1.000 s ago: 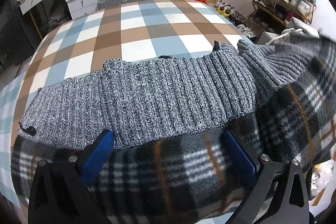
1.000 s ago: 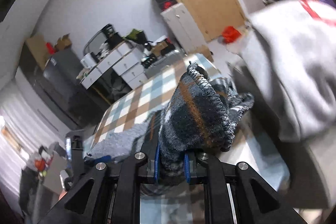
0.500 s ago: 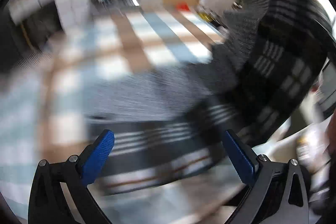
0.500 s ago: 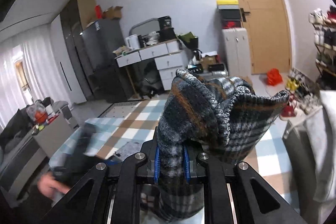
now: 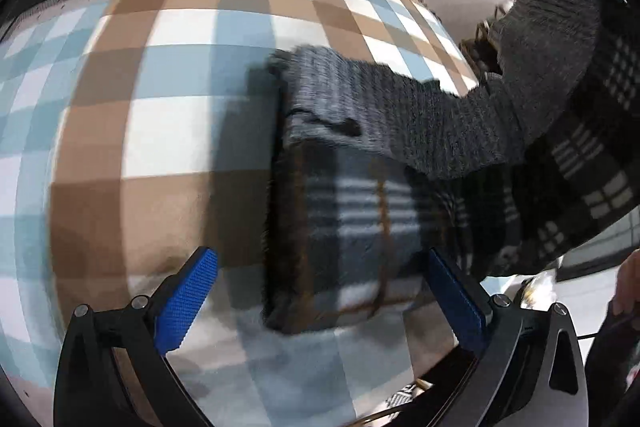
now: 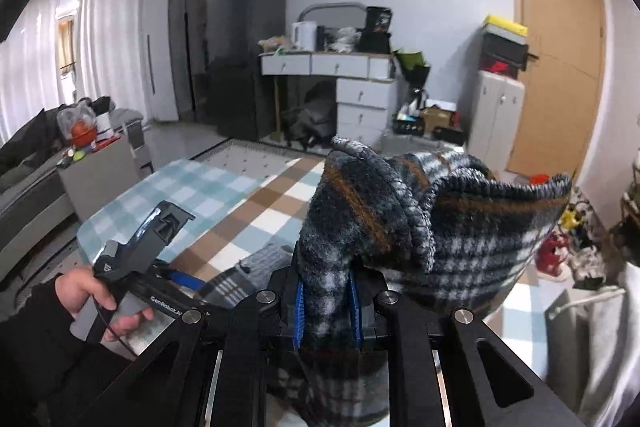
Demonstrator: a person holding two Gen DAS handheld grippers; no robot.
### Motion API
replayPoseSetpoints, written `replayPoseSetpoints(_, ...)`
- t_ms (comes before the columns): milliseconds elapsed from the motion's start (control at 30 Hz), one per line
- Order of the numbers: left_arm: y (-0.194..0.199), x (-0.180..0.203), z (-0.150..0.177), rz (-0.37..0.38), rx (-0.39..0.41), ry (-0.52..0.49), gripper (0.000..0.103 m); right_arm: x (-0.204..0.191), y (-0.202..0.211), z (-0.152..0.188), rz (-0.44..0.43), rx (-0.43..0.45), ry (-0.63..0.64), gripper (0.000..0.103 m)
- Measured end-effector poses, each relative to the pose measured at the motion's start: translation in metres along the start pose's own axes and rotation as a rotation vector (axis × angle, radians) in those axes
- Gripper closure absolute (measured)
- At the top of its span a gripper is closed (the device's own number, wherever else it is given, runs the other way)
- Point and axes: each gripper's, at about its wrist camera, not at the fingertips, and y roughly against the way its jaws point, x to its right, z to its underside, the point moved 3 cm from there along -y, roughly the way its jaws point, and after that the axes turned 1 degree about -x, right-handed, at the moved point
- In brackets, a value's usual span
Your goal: Fold large clothes
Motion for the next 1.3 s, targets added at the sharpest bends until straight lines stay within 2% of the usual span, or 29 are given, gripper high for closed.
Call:
replayPoseSetpoints(67, 0.015, -0.008, 0.003, -0.013, 0.05, 0.014, 0.003, -0.01, -0.005, -0.003, -0.013, -0.02, 0.043, 0.086)
replayPoseSetpoints(100, 0.015, -0.014, 0.0, -0.002, 0.051, 0.024, 0.003, -0.016, -0.008, -0.004, -0.017, -0.03, 0.061, 0.086)
replayPoseSetpoints(167, 0.013, -0.025, 0.003, 0.026, 0.03, 0.06, 0.003, -0.027, -0.014, -0.007, -0.022, -0.051, 0.086, 0.086)
replayPoseSetpoints(300, 0.0, -0.043, 0.01, 0.035, -0.032, 0.139, 0.003, -0.046, -0.031, -0.016, -0.022, -0.11, 0.116, 0.086)
replayPoseSetpoints(500, 0.012, -0.043, 0.008, 0.039, -0.003, 0.144, 0.003, -0.09, -0.072, -0.009, 0.015, -0.25, 0.247, 0.086)
replayPoseSetpoints(567, 0.021, -0.051, 0.008, 0.016, 0.029, 0.172, 0.003, -0.107, -0.089, 0.002, 0.017, -0.308, 0.289, 0.086)
replayPoseSetpoints(633, 0.033, -0.065, 0.007, 0.023, 0.066, 0.205, 0.003, -0.119, -0.105, 0.015, 0.01, -0.354, 0.315, 0.085)
replayPoseSetpoints(700, 0.051, -0.075, 0.009, 0.026, 0.137, 0.244, 0.003, -0.131, -0.121, 0.031, -0.012, -0.398, 0.34, 0.085)
replayPoseSetpoints(733, 0.066, -0.081, 0.011, 0.072, 0.192, 0.264, 0.003, -0.135, -0.124, 0.036, -0.017, -0.41, 0.345, 0.085)
replayPoseSetpoints(800, 0.082, -0.086, 0.013, 0.129, 0.246, 0.295, 0.003, -0.145, -0.132, 0.051, -0.034, -0.44, 0.365, 0.084)
replayPoseSetpoints(867, 0.093, -0.094, 0.015, 0.152, 0.294, 0.322, 0.003, -0.151, -0.134, 0.062, -0.059, -0.455, 0.372, 0.083)
replayPoseSetpoints(1000, 0.077, -0.099, 0.011, 0.182, 0.267, 0.387, 0.003, -0.159, -0.135, 0.08, -0.111, -0.478, 0.387, 0.081)
replayPoseSetpoints(1100, 0.08, -0.083, 0.003, 0.208, 0.267, 0.355, 0.003, -0.16, -0.137, 0.083, -0.106, -0.476, 0.384, 0.08)
replayPoseSetpoints(1167, 0.103, -0.071, -0.003, 0.206, 0.319, 0.32, 0.003, -0.156, -0.137, 0.083, -0.114, -0.479, 0.365, 0.079)
replayPoseSetpoints(1267, 0.135, -0.057, -0.015, 0.29, 0.383, 0.274, 0.003, -0.153, -0.137, 0.079, -0.13, -0.482, 0.344, 0.079)
replayPoseSetpoints(1300, 0.142, -0.052, -0.018, 0.295, 0.389, 0.251, 0.003, -0.149, -0.135, 0.078, -0.131, -0.474, 0.339, 0.079)
